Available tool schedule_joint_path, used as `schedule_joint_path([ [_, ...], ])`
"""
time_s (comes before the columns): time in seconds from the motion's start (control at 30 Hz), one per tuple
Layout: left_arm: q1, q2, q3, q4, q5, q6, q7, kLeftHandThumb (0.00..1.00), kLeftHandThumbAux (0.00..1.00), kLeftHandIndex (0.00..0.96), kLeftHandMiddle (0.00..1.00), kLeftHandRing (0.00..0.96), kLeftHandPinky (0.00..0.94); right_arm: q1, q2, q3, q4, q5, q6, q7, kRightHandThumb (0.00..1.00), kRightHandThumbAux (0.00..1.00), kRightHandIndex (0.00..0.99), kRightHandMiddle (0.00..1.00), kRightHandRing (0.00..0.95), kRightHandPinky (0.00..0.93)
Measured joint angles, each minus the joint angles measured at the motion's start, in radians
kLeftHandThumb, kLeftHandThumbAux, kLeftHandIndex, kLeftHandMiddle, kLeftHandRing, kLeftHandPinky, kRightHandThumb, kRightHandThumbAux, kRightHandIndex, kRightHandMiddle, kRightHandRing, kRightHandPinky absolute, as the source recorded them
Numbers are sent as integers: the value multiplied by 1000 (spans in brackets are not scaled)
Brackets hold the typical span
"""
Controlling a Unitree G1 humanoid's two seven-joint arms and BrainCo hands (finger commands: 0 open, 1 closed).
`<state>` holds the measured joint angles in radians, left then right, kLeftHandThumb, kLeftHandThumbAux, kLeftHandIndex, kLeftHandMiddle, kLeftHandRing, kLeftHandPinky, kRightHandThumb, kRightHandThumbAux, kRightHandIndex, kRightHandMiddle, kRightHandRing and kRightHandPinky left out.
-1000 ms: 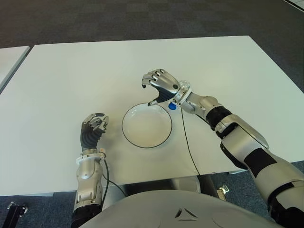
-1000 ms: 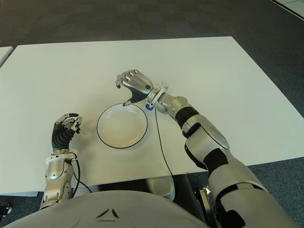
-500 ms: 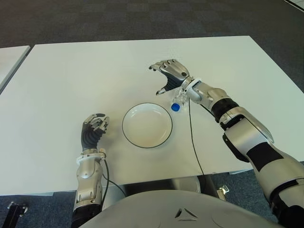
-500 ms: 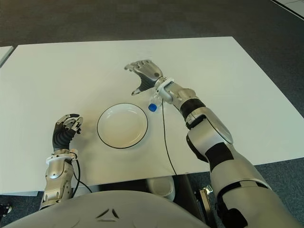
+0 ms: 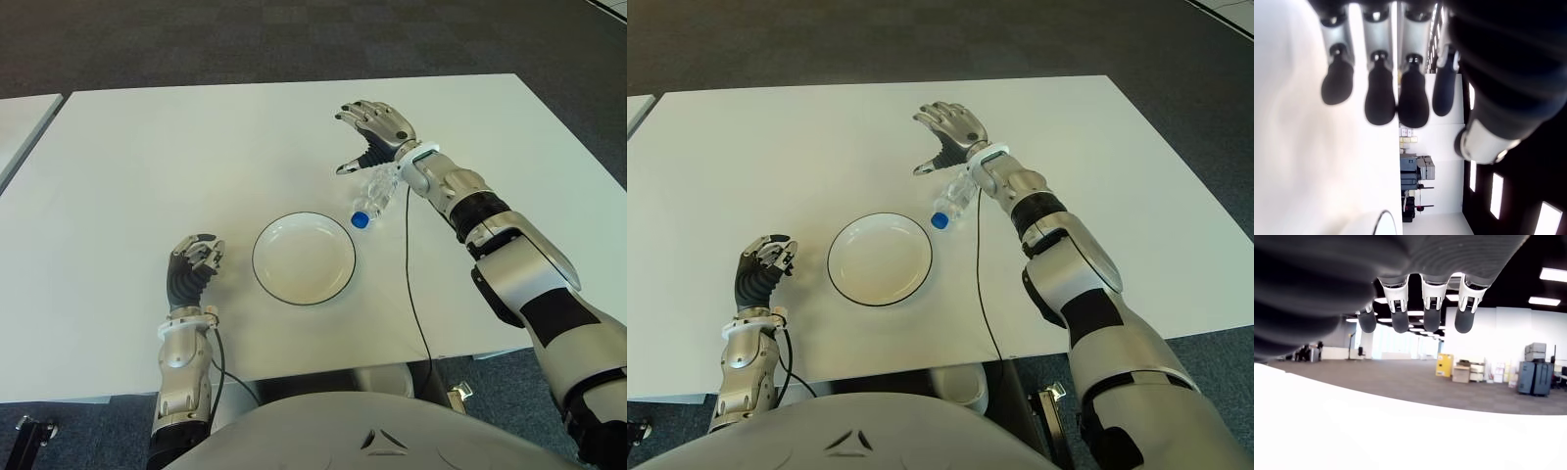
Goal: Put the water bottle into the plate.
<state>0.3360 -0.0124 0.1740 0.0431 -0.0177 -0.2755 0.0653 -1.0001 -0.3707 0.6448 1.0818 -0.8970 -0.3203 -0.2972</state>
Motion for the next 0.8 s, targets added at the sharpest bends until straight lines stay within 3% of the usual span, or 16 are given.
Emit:
schedule_joint_path([
  [0.47,2,-2,0,-6,11,4,0,705,720,434,726,712,714,14,-82,14,-28,-16,16,85,543,142,0,0,0,0],
  [0.8,2,-4,0,-5,-4,4,0,705,720,435,725,711,714,54,-151,57,-27,-51,-56,60,552,131,0,0,0,0],
])
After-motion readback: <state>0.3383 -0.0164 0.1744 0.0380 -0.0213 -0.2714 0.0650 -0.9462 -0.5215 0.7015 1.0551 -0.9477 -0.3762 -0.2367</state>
